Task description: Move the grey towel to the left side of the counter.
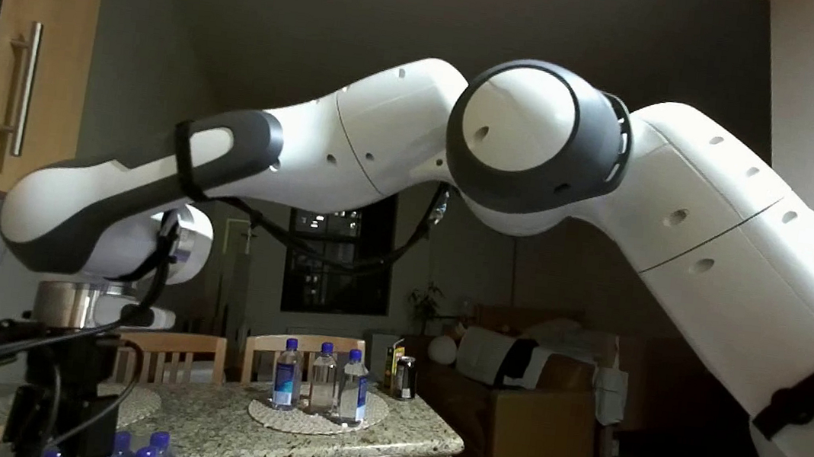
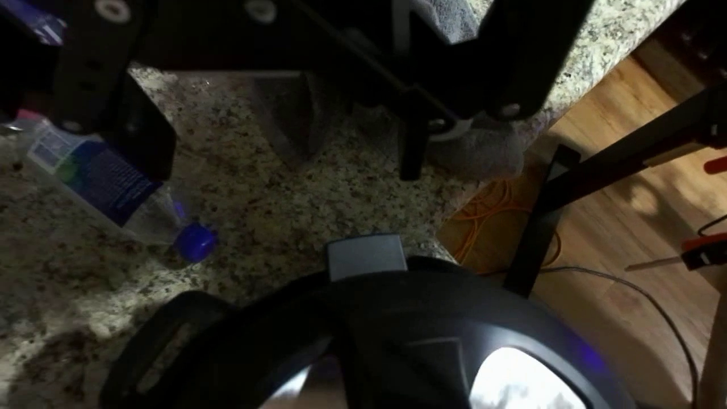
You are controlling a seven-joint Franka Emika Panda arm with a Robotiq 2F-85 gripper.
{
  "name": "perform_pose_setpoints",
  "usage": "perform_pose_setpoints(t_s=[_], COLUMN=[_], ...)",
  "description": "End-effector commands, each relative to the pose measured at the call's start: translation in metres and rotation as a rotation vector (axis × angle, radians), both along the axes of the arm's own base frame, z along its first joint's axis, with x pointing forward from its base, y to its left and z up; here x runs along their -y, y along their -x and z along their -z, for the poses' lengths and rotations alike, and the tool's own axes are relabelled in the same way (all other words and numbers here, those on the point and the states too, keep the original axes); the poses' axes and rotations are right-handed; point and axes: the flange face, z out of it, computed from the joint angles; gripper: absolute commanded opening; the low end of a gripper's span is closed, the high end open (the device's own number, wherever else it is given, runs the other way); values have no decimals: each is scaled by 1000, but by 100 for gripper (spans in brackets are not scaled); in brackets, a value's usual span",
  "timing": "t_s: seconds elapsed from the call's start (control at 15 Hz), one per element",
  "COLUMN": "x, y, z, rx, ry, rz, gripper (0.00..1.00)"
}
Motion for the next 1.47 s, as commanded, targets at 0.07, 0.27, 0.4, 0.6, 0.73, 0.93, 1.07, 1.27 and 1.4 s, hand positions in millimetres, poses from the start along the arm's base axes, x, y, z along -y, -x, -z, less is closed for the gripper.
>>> perform_pose_setpoints(t_s=[0.07,0.27,0.4,0.6,0.73,0.93,1.07,1.27,1.4], x=[15,32,50,87,119,171,207,260,292], y=[18,30,42,60,60,54,47,44,48], z=[-52,-71,-76,-83,-90,-101,-107,-115,-125], rx=[140,155,136,70,34,1,-15,-16,-9], ry=[-52,-1,59,127,140,135,128,123,104], rz=[143,91,11,-155,-256,-402,-496,-644,-743], gripper=[100,100,100,100,100,100,100,100,100])
